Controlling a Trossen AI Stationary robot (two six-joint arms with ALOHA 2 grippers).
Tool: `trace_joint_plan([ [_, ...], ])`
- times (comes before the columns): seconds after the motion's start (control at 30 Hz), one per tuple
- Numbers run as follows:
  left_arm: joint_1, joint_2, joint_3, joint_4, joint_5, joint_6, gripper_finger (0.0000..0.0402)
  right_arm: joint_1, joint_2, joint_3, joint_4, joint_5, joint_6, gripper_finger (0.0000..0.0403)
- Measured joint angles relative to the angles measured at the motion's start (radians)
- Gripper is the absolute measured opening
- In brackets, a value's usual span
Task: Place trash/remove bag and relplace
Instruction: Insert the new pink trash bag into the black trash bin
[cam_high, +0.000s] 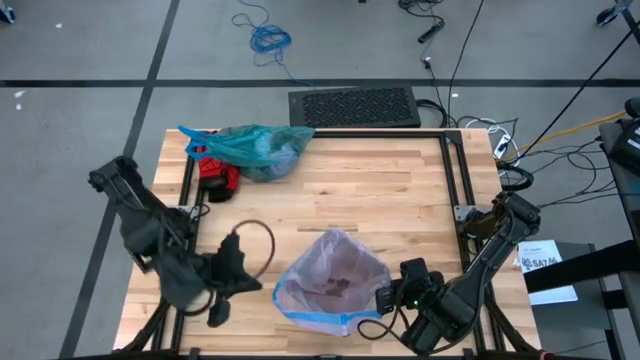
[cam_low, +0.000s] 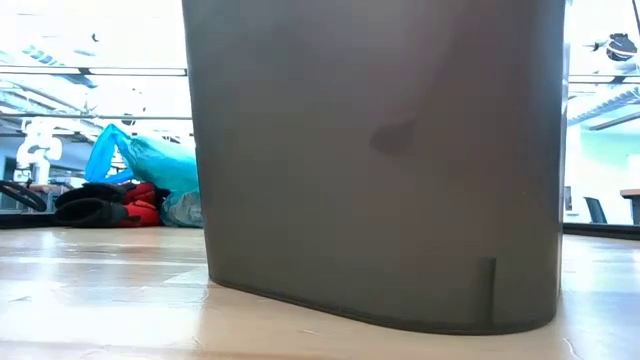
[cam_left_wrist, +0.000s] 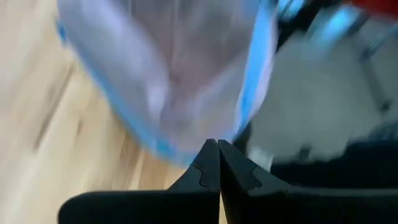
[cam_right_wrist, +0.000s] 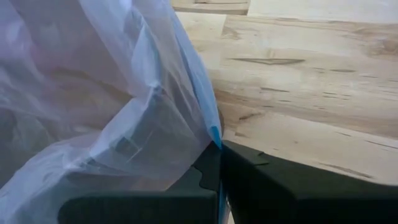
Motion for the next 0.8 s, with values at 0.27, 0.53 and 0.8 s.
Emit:
trace_joint_plan([
  [0.27,0.159,0.071,0.002,0.441,0.045,0.364,0.0000,-0.003,0.000,0.000,-0.003,0.026,0.000,0.0000],
  [0.53,0.231,0.241,0.002,0.556,0.267,0.415,0.0000,-0.006,0.000,0.000,-0.021,0.028,0.000,0.0000],
  [0.8,0.240,0.297,0.004,0.657,0.327,0.406,0.0000,-0.006,0.000,0.000,-0.028,0.029,0.000,0.0000],
])
